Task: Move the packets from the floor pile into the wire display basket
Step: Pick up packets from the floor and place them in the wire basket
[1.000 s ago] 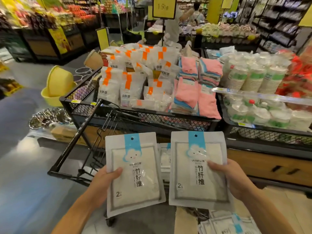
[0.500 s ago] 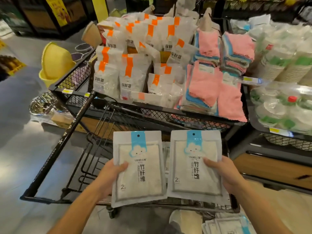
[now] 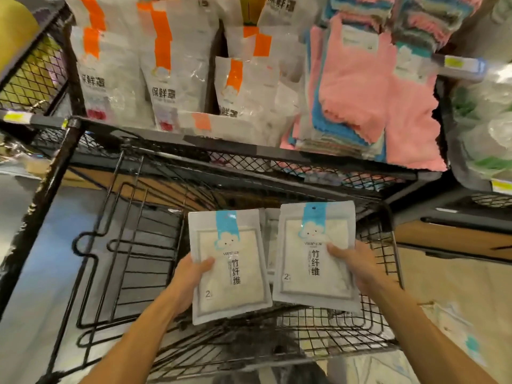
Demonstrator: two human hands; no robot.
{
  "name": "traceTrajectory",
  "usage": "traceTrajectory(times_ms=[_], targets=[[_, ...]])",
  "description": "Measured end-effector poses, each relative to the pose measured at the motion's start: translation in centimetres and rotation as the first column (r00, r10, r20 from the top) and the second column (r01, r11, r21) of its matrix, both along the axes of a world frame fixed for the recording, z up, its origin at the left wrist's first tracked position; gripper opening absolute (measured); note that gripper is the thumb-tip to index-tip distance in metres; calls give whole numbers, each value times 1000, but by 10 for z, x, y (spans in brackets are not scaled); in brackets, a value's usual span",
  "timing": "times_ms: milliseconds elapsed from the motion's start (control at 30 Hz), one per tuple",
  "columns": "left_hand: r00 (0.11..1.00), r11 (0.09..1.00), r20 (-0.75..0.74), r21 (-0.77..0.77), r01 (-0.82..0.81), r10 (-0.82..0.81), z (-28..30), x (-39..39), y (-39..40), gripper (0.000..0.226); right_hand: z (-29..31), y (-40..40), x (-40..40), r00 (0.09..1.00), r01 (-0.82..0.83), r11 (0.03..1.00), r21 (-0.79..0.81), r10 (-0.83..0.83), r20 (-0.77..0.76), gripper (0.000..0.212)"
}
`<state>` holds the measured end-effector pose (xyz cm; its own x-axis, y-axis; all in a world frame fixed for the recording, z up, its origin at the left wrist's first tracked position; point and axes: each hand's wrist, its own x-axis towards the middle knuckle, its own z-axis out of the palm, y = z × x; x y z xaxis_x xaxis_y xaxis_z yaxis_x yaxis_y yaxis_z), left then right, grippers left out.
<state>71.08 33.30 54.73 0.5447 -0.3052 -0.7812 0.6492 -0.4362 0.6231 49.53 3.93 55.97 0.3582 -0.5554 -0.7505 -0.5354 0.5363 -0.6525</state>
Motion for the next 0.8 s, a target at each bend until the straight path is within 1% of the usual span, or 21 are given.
traceTrajectory(times_ms=[100, 200, 333, 400, 433, 467, 533, 567, 633, 667, 700, 733, 767, 800], targets=[[1000, 999, 3, 42, 27, -28, -37, 15, -11, 22, -32, 1, 16, 997, -15, 1000, 27, 17, -69, 28], [1000, 996, -5, 90, 24, -23, -80, 35, -24, 21, -69, -2, 37, 993, -3, 1000, 10, 4, -116, 31], [999, 992, -8, 115, 46, -46, -135, 53, -35, 21, -119, -3, 59, 983, -38, 997, -64, 26, -181, 19], [996, 987, 30, 139, 76, -81, -154, 59, -41, 19, -142, -4, 64, 976, -74, 991, -114, 49, -213, 17], [993, 984, 60, 155, 88, -99, -163, 60, -44, 22, -152, -3, 64, 972, -69, 990, -124, 39, -231, 19], [987, 980, 110, 176, 94, -114, -172, 62, -46, 26, -161, -2, 63, 966, -64, 989, -133, 28, -256, 20], [953, 967, 255, 232, 103, -163, -185, 62, -47, 41, -174, 3, 62, 957, -58, 984, -166, 7, -290, 17], [926, 959, 320, 255, 121, -202, -190, 60, -47, 51, -180, 6, 61, 955, -61, 975, -215, -6, -297, 18], [862, 935, 403, 296, 195, -307, -193, 55, -47, 69, -186, 14, 64, 947, -90, 947, -309, -15, -322, 25], [811, 912, 447, 334, 240, -377, -195, 52, -47, 74, -187, 18, 66, 943, -102, 936, -337, -17, -332, 30], [734, 869, 491, 405, 285, -469, -198, 49, -46, 74, -189, 20, 68, 942, -109, 927, -359, -19, -336, 34], [629, 803, 522, 504, 317, -576, -201, 46, -46, 70, -187, 24, 70, 937, -126, 917, -380, -16, -349, 38], [527, 727, 523, 608, 320, -670, -207, 44, -44, 66, -186, 27, 71, 928, -154, 899, -411, -11, -374, 43], [443, 647, 496, 696, 310, -747, -213, 42, -43, 63, -186, 28, 72, 906, -212, 865, -456, -2, -424, 48]])
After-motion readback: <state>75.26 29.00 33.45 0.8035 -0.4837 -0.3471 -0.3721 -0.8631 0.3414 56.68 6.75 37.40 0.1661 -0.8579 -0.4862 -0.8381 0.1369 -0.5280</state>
